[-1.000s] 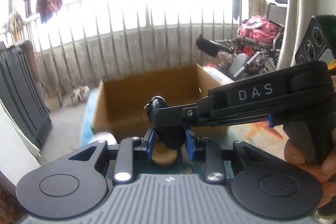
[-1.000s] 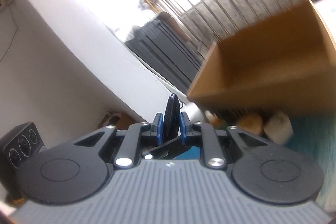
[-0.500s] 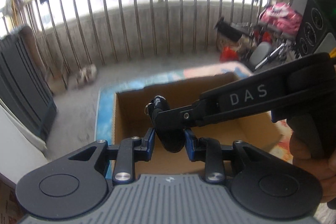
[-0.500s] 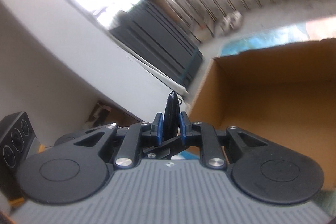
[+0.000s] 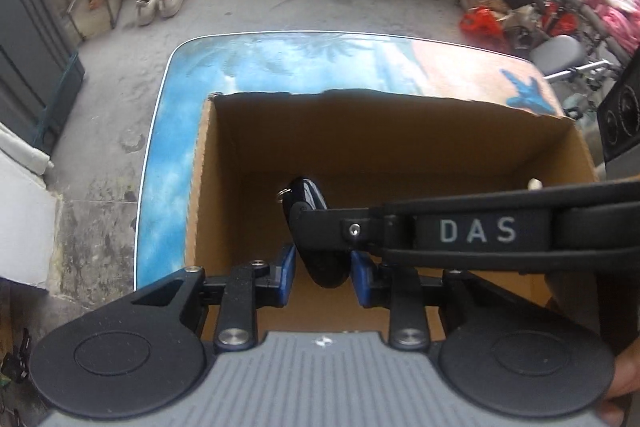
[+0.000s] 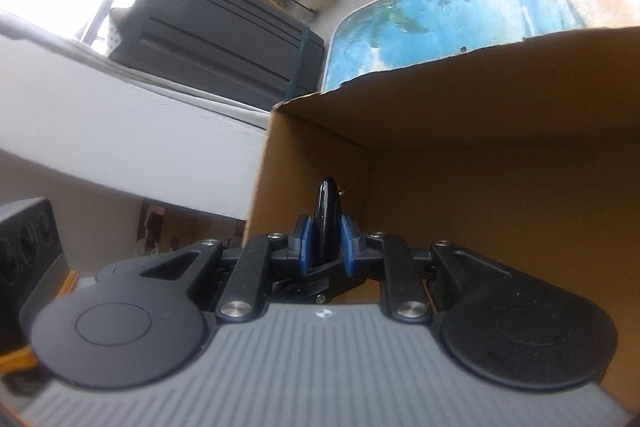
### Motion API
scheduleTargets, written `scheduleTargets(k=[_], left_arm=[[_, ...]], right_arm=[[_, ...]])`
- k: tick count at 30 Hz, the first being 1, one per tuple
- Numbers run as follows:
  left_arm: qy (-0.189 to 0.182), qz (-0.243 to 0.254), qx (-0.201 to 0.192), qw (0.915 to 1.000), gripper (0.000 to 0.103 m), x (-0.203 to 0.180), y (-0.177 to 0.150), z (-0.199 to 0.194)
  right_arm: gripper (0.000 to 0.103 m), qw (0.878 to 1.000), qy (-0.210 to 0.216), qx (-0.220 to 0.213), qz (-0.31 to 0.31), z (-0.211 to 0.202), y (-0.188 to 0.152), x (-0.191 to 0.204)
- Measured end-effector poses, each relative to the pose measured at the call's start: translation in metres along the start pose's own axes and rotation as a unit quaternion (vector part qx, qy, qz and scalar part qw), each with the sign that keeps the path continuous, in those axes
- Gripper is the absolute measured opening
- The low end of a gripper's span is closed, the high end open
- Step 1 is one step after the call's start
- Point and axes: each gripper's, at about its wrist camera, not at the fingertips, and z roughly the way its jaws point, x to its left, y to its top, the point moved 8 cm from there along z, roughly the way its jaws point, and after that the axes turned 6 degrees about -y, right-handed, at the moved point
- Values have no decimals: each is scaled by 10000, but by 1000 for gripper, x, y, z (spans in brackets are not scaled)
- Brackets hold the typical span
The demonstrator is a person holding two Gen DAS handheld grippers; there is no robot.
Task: Organize rigid objects
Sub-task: 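Carry the black cylinder into the cardboard box and open the right tool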
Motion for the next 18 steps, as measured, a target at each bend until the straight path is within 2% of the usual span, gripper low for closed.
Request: scheduleTargets(k=[5, 6, 7, 9, 18], left_arm=[[143, 0, -64, 9999, 36, 4, 6, 3], [187, -1, -87, 9998, 38, 7, 10, 3], [217, 19, -119, 9997, 46, 6, 10, 2], [247, 55, -179, 9995, 50, 4, 11, -1], [320, 9, -300, 9990, 52, 3, 14, -9]], right_arm=[[15, 9998, 33, 52, 168, 28, 14, -13], [15, 9998, 34, 37, 194, 31, 15, -15], [15, 9998, 45, 30, 207, 35, 17, -16], [15, 9996, 45, 12, 293, 42, 21, -19], [18, 9993, -122, -59, 351, 65, 31, -20]])
